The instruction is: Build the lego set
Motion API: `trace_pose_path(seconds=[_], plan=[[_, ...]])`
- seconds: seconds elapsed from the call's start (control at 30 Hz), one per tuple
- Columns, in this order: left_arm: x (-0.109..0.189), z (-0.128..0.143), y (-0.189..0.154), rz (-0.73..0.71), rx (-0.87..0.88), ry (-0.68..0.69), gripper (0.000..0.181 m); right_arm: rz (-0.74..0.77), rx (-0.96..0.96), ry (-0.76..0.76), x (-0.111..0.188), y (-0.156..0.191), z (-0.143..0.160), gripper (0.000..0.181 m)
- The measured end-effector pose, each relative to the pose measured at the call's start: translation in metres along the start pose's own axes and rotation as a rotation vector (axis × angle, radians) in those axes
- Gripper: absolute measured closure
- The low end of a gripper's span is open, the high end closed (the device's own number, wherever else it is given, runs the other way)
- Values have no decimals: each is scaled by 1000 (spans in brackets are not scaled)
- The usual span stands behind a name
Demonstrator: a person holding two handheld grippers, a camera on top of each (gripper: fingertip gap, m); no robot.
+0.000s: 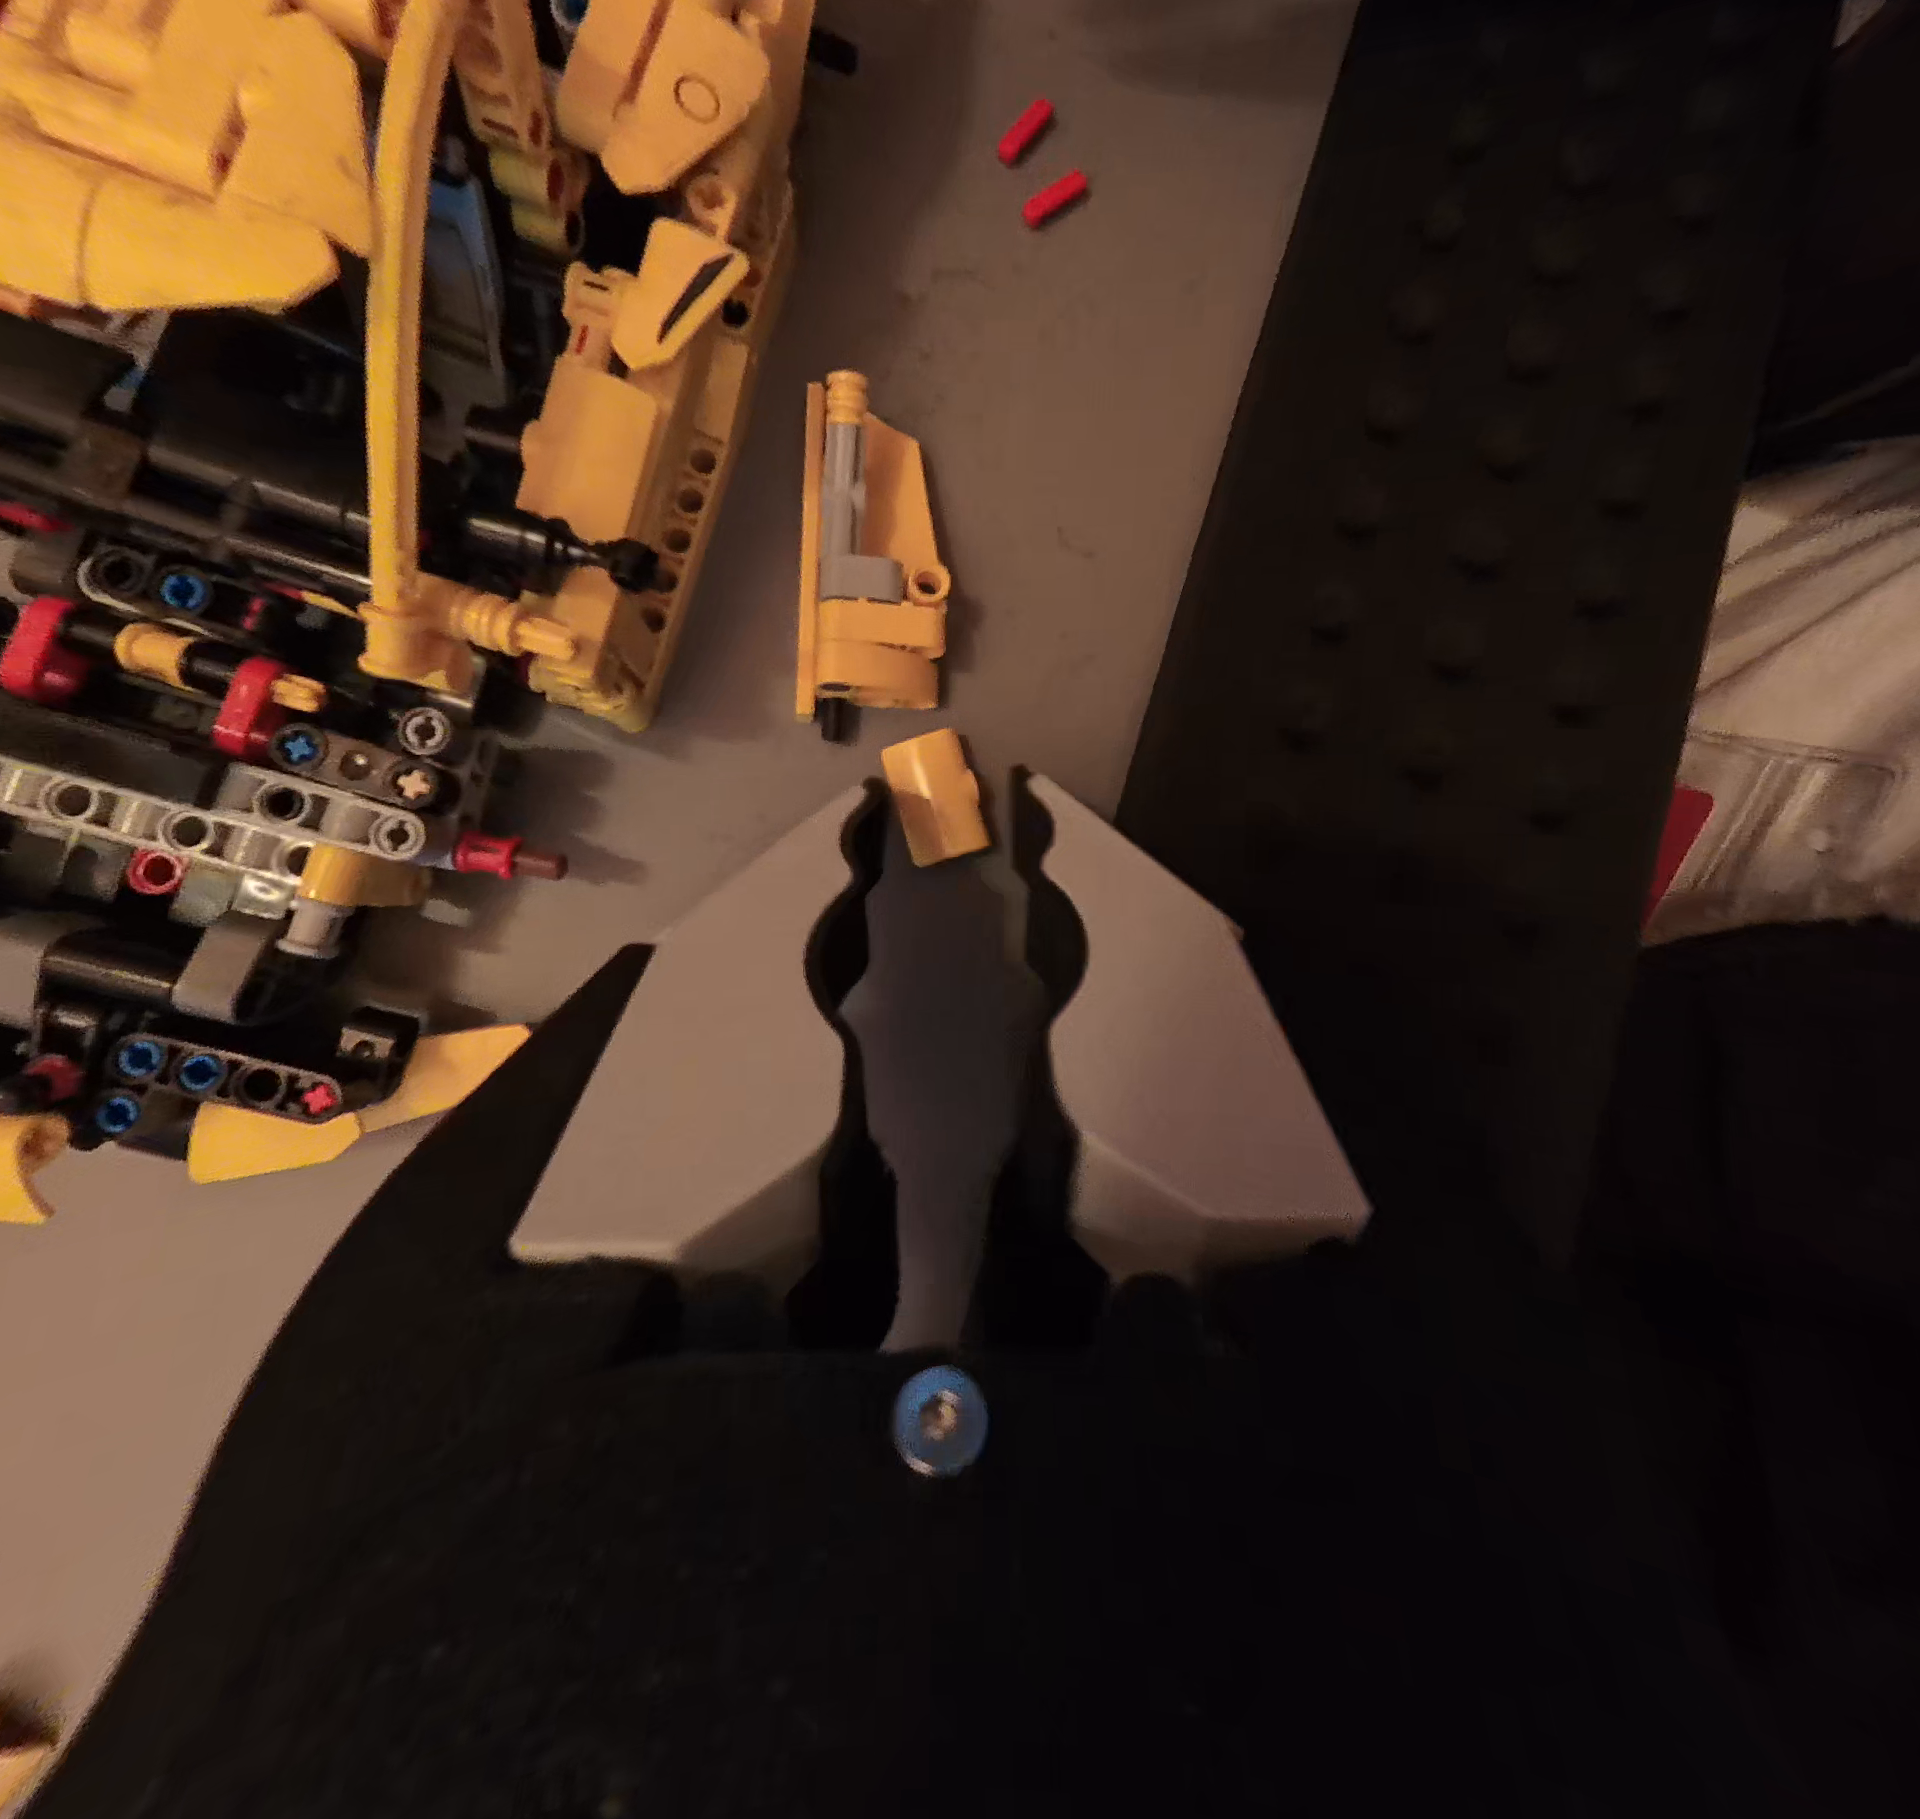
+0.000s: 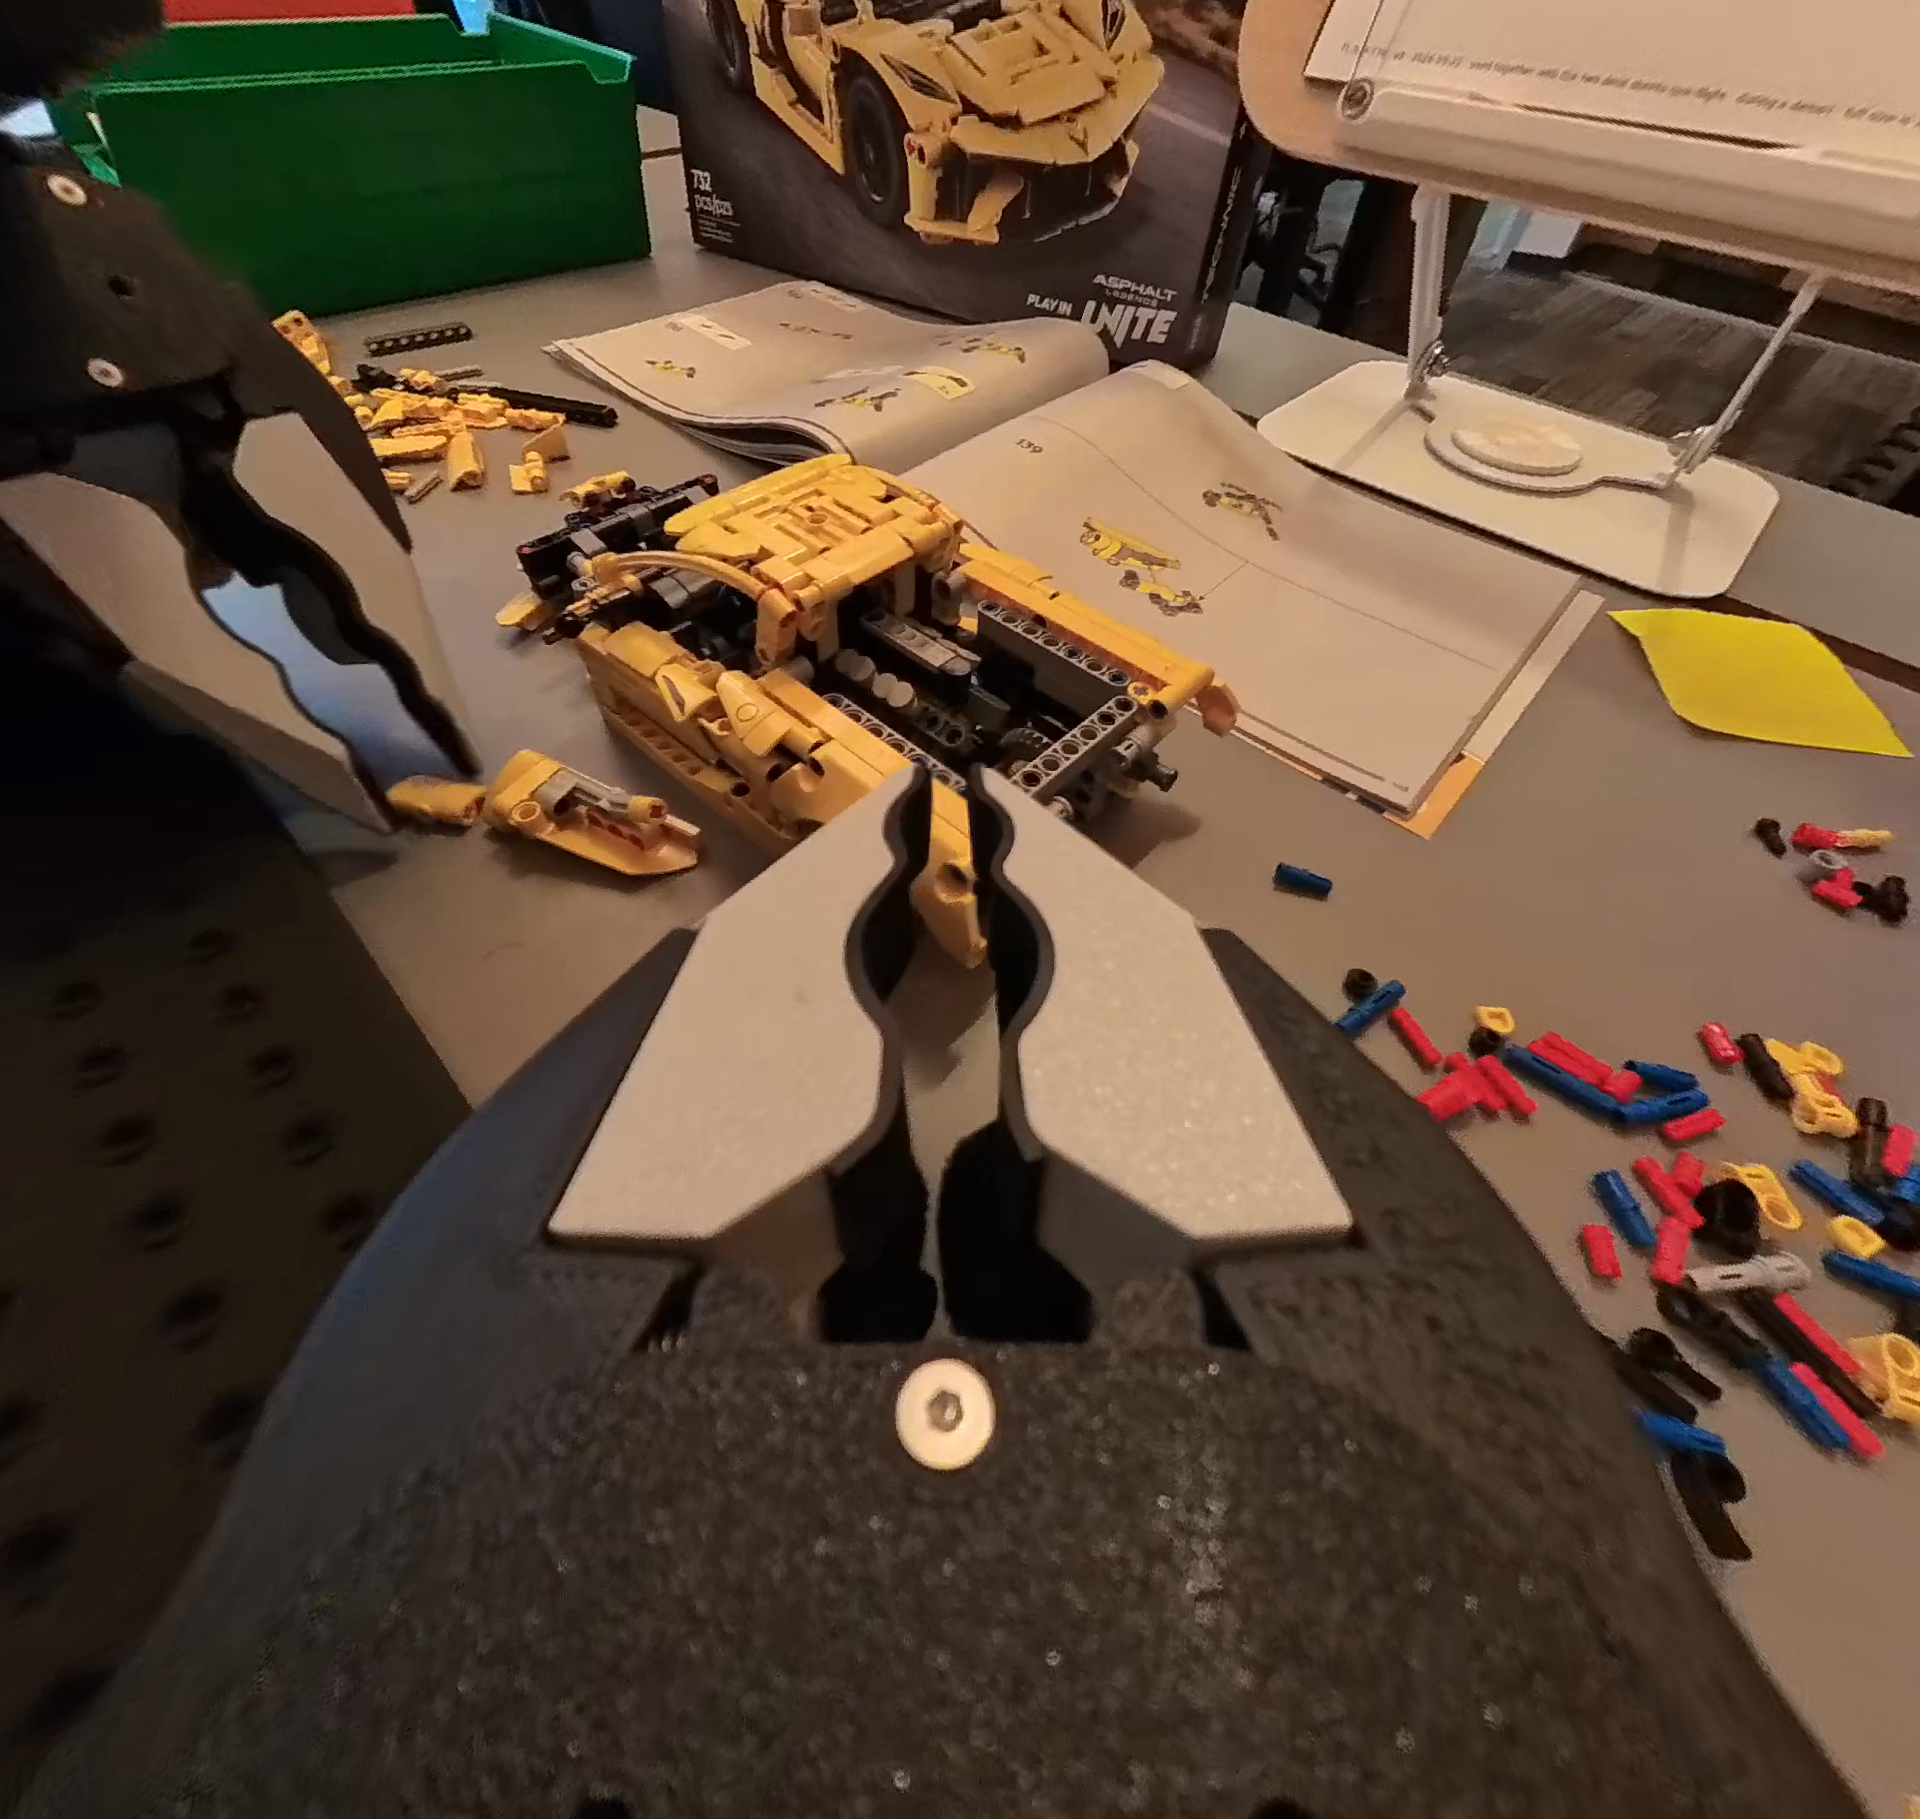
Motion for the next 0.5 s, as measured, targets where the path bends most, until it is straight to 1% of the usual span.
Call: trace_pose_path(seconds=[0.03, 0.13, 0.2, 0.27, 0.33, 0.43, 0.47, 0.5], plan=[[3, -1, 1, 0, -1, -42, 150, 4, 1, -2, 0, 0, 0, 176], [27, -6, 16, -24, 31, -219, 149, 16, -17, 0, 0, -3, 0, 171], [51, -7, 41, -75, 117, -358, 149, 22, -40, 7, -1, -6, 1, 164], [78, -2, 75, -136, 236, -503, 149, 18, -67, 12, -1, -9, 1, 157], [104, 12, 113, -216, 371, -635, 148, 10, -91, 6, -1, -11, 1, 152], [132, 44, 166, -385, 513, -725, 148, 26, -125, -21, 2, -17, 0, 146], [138, 54, 178, -403, 544, -749, 148, 36, -137, -31, 3, -20, 0, 142], [145, 63, 186, -392, 593, -774, 148, 44, -149, -35, 5, -22, -1, 143]])
Point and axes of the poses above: each gripper's, where its closed fingertips meet, x back along the fingers, z out of its underside, y = z × x across the jaws, the point moved 5 cm from there along x, back along the fingers, and after that the axes turned 9 degrees about y, right-handed, at the moved point
